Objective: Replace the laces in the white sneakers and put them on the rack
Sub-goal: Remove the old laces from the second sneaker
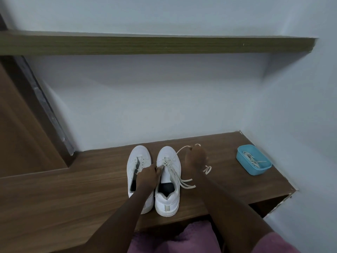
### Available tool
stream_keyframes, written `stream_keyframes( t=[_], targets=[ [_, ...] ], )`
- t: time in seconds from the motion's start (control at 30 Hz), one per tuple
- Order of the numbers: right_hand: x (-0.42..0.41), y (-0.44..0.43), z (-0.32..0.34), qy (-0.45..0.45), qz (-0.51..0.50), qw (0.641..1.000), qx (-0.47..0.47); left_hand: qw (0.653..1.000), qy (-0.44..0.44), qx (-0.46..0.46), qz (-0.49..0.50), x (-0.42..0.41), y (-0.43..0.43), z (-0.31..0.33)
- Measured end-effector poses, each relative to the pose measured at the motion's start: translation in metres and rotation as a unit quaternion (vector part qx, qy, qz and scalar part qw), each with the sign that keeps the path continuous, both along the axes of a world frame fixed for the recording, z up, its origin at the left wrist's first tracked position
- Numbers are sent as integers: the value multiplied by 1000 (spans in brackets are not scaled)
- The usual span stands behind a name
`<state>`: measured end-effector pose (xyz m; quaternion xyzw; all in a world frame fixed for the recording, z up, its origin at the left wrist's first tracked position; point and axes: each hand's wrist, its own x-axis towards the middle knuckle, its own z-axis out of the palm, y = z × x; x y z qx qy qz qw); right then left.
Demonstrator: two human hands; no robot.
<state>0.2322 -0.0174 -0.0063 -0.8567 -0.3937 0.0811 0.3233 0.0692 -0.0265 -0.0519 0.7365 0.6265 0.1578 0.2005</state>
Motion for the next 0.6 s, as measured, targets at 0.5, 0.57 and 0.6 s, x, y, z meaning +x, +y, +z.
stream_keyframes(
  t=[0.5,0.57,0.6],
  targets=[
    [-19,-8,-23,-104,308,942,-86,997,40,24,-56,12,6,5],
    [-24,-13,-21,-98,325,935,-97,995,63,36,-69,16,8,5],
    [-25,-14,-21,-101,322,936,-102,992,80,45,-81,17,10,5]
  ],
)
